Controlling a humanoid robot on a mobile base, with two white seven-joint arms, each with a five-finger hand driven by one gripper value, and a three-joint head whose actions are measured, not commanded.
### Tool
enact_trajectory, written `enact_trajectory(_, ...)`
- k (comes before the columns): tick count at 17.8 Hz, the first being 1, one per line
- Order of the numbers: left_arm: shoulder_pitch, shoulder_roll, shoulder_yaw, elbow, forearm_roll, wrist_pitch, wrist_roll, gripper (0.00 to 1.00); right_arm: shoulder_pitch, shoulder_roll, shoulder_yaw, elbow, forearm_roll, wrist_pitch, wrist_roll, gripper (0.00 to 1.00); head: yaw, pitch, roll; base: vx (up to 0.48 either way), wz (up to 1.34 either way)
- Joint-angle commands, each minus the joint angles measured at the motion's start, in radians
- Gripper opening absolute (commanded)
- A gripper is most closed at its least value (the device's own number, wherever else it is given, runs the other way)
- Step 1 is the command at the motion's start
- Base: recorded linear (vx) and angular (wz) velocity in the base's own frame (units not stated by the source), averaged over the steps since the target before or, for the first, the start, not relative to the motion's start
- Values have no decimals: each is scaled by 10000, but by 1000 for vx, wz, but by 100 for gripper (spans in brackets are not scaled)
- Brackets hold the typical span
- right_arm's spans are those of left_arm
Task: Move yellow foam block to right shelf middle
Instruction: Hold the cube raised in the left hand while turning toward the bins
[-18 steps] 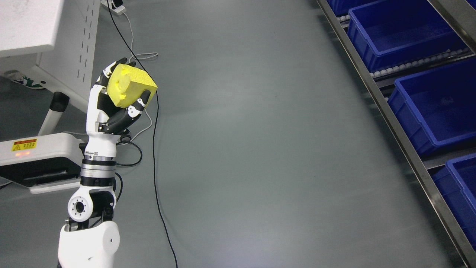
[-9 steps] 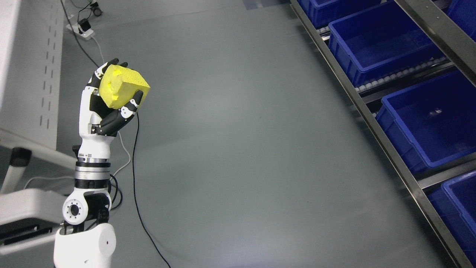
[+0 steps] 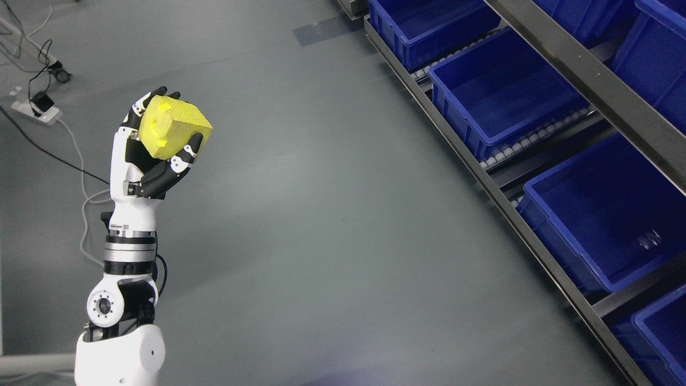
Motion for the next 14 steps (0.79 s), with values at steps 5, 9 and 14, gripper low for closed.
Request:
enact_trajectory(5,77,174,-102,-96,13,-73,-80,42,15,-175,1,-175,31,7,4,100,0,0,0,552,-175)
enact_trajectory(9,-30,174,-1187,-372,13,-302,-96,42,15,-175,1,-175,31,7,4,100,0,0,0,530,-215)
enact_trajectory(14,-1285,174,-2569,-372,13,-503,-311,42,15,-175,1,-175,31,7,4,100,0,0,0,462,-434)
